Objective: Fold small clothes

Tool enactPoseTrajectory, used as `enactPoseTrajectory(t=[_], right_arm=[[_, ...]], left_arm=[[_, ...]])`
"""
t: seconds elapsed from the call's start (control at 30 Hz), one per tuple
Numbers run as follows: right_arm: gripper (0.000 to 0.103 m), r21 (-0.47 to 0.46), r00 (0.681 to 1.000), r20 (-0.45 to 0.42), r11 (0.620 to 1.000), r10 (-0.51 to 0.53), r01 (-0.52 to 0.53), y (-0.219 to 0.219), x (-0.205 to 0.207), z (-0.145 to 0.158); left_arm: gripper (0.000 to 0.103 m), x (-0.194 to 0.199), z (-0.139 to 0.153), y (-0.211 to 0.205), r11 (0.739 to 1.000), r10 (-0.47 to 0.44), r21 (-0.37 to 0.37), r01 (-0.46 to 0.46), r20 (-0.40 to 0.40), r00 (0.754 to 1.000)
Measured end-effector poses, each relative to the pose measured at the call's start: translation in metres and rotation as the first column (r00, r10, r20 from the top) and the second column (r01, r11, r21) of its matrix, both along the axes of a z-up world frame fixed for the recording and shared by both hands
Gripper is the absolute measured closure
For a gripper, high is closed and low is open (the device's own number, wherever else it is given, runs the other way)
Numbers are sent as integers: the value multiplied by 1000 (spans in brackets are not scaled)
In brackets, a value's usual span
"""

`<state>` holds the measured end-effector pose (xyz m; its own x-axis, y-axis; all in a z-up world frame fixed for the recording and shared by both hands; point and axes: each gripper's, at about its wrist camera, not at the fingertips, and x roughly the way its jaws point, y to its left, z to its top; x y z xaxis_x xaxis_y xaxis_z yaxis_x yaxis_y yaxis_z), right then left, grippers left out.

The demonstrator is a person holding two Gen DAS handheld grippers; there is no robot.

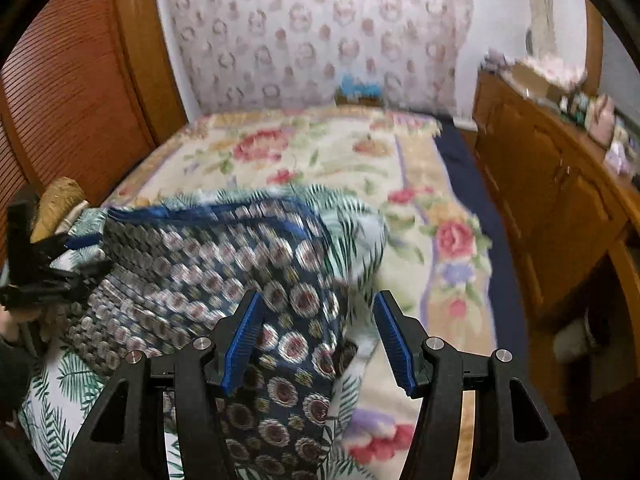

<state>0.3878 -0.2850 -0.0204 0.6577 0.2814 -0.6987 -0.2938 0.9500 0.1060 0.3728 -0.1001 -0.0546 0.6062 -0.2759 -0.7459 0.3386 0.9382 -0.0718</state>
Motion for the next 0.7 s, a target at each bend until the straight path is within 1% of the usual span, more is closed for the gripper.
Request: enactPoseTrajectory(t=[0.13, 0.17, 0.23, 0.33, 0.4, 0.47, 0.57, 0.6, 0.67, 0.7], right_arm=[[43, 42, 999, -51, 999, -11, 13, 0, 14, -18], [43, 51, 998, -61, 999, -9, 12, 1, 19, -21], [43, 64, 997, -75, 998, -4, 8, 3, 25, -23], [38, 85, 996, -90, 996, 9, -1, 5, 34, -26], [38, 103, 994, -106, 995, 17, -6, -1, 37, -25], [38, 103, 994, -110, 995, 18, -7, -4, 36, -24], [39, 107, 993, -112, 994, 37, -25, -4, 36, -23], [42, 103, 993, -110, 994, 46, -34, -2, 36, -23], [44, 74, 995, -92, 997, 43, -36, -1, 33, -21], [47, 56, 996, -81, 998, 41, -36, 0, 31, -20]], left_arm=[[24, 6, 2, 6, 999, 5, -45, -6, -20, 1000], [26, 7, 1, 7, 998, 3, -60, -5, -29, 1000], [33, 10, -2, 9, 996, -5, -89, 0, -57, 998], [37, 14, -8, 9, 993, -11, -120, 0, -88, 996], [37, 14, -8, 6, 994, -13, -106, 5, -75, 997], [37, 13, -9, 3, 996, -19, -89, 13, -60, 998], [37, 12, -9, 3, 996, -21, -82, 16, -58, 998], [37, 12, -9, 3, 997, -22, -82, 17, -58, 998], [37, 11, -9, 4, 996, -21, -85, 15, -59, 998], [38, 11, -9, 4, 996, -19, -88, 14, -61, 998]])
